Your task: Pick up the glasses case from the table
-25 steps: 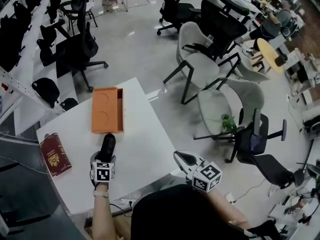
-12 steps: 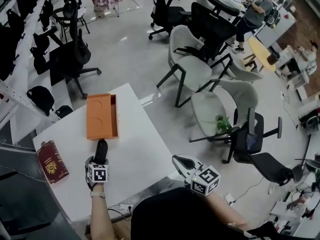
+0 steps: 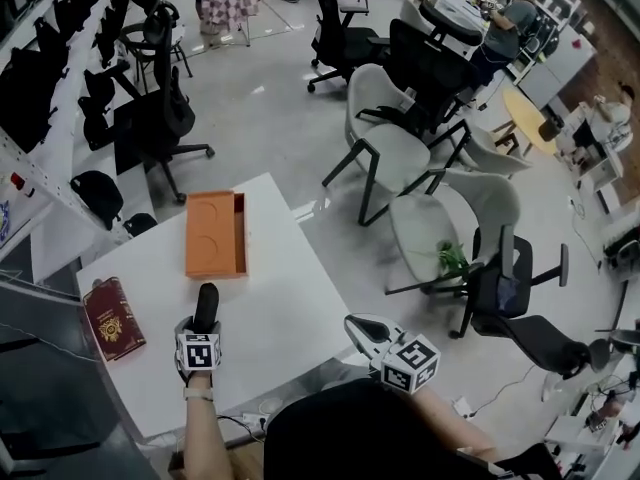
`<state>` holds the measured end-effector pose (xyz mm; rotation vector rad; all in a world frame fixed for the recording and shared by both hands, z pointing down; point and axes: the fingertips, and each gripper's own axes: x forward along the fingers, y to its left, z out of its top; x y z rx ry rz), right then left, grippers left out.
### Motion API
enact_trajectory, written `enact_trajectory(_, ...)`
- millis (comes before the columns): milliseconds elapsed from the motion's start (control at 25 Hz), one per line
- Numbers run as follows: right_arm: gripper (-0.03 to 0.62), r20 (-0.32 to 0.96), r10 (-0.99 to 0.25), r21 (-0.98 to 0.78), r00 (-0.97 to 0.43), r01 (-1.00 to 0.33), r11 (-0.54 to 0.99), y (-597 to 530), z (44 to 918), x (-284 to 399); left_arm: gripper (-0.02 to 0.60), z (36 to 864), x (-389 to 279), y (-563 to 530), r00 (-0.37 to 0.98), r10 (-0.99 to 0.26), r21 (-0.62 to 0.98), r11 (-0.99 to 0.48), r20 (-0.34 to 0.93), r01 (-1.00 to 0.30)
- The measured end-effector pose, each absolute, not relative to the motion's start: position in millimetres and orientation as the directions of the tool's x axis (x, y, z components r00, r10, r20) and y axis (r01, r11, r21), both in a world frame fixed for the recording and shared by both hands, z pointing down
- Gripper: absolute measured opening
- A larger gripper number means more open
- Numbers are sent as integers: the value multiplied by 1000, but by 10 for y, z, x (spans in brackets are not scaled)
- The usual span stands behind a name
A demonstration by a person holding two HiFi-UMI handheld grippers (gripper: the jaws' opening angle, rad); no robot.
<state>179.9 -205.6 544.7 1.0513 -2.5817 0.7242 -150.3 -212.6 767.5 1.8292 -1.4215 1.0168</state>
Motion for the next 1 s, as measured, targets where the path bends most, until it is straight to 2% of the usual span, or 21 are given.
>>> enact_trajectory(480, 28, 360, -500, -346, -788, -610, 713, -1739, 5307, 1273, 311, 6772, -1599, -1561, 114, -647, 10, -162, 754, -987)
enact_trajectory(1000, 28, 297, -301, -351, -906, -396, 848, -1214, 5104, 337, 310, 5938, -1697, -481, 18, -778, 26, -3, 628, -1000)
